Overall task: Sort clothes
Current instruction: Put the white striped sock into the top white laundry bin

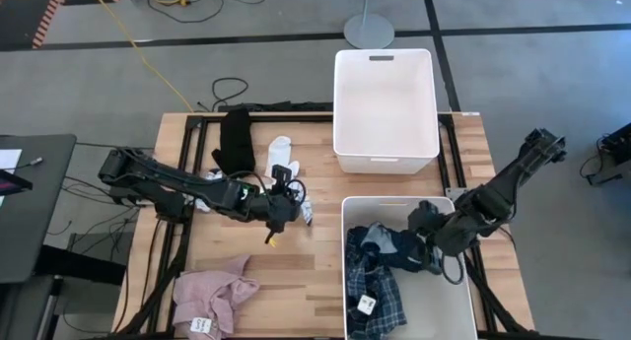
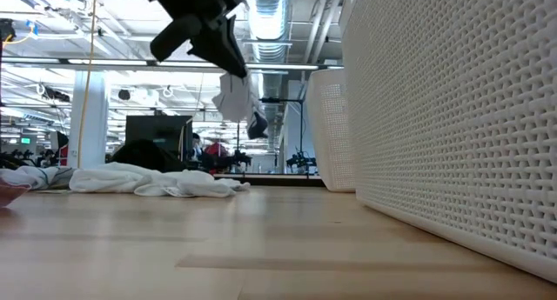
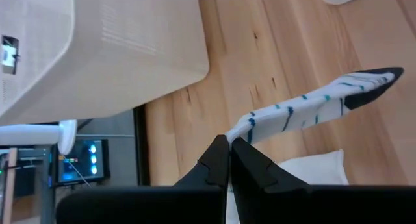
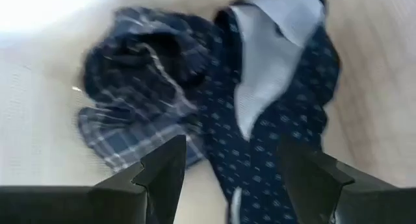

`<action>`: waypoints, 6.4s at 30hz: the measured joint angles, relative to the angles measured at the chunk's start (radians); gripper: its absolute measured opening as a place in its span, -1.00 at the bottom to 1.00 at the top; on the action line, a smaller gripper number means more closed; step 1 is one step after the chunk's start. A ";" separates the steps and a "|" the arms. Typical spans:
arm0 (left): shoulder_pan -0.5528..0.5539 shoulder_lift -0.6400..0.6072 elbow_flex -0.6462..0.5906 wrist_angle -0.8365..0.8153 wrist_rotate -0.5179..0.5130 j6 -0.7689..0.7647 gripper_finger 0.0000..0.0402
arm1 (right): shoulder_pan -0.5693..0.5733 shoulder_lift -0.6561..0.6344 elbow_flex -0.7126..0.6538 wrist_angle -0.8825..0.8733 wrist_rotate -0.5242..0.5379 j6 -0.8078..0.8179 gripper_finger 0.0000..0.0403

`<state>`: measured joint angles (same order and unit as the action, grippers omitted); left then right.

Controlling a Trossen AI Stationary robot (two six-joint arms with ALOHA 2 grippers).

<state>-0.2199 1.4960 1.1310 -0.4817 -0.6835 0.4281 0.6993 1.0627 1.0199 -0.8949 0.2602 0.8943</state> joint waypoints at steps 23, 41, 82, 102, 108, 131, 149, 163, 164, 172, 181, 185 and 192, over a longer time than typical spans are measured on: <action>-0.042 0.000 0.240 -0.108 -0.042 0.039 -1.00 | -0.001 0.022 0.000 0.383 0.260 -0.518 0.27; -0.050 0.000 0.378 -0.111 -0.040 0.088 -1.00 | -0.081 0.138 0.000 0.636 0.409 -0.822 0.27; -0.027 0.000 0.441 0.022 0.085 0.191 -1.00 | -0.201 0.202 0.000 0.987 0.553 -1.090 0.27; -0.027 0.000 0.441 0.076 0.349 0.177 -1.00 | -0.335 0.202 0.000 1.016 0.286 -1.097 0.27; -0.027 0.000 0.441 0.091 0.394 0.172 -1.00 | -0.338 0.215 0.000 1.028 0.285 -1.099 0.27; -0.018 -0.008 0.441 0.012 0.331 0.113 -0.99 | -0.347 0.299 0.000 1.137 0.312 -1.238 -0.94; -0.023 -0.094 0.441 -0.303 0.178 -0.086 -0.10 | -0.340 0.220 0.000 1.084 0.502 -1.242 -0.98; -0.024 -0.132 0.319 -0.469 0.177 -0.262 -0.12 | -0.382 -0.002 0.000 0.923 0.570 -1.255 -0.98; -0.024 -0.132 0.305 -0.469 0.177 -0.265 -0.12 | -0.395 -0.014 0.000 0.907 0.575 -1.248 -0.98; -0.026 -0.142 0.203 -0.424 0.181 -0.296 -0.12 | -0.523 -0.094 0.000 0.776 0.576 -1.155 -0.98; -0.028 -0.228 0.043 -0.264 0.231 -0.299 -0.12 | -0.668 -0.093 0.000 0.698 0.509 -1.112 -0.98; -0.028 -0.277 -0.023 -0.195 0.289 -0.302 -0.12 | -0.746 -0.093 0.000 0.673 0.444 -1.103 -0.98; -0.028 -0.339 -0.125 -0.121 0.344 -0.321 -0.12 | -0.903 -0.093 0.000 0.615 0.275 -1.040 -0.97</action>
<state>-0.2474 1.1566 1.0063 -0.6027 -0.3391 0.1070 -0.2035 0.9699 1.0195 -0.2801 0.5355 -0.1453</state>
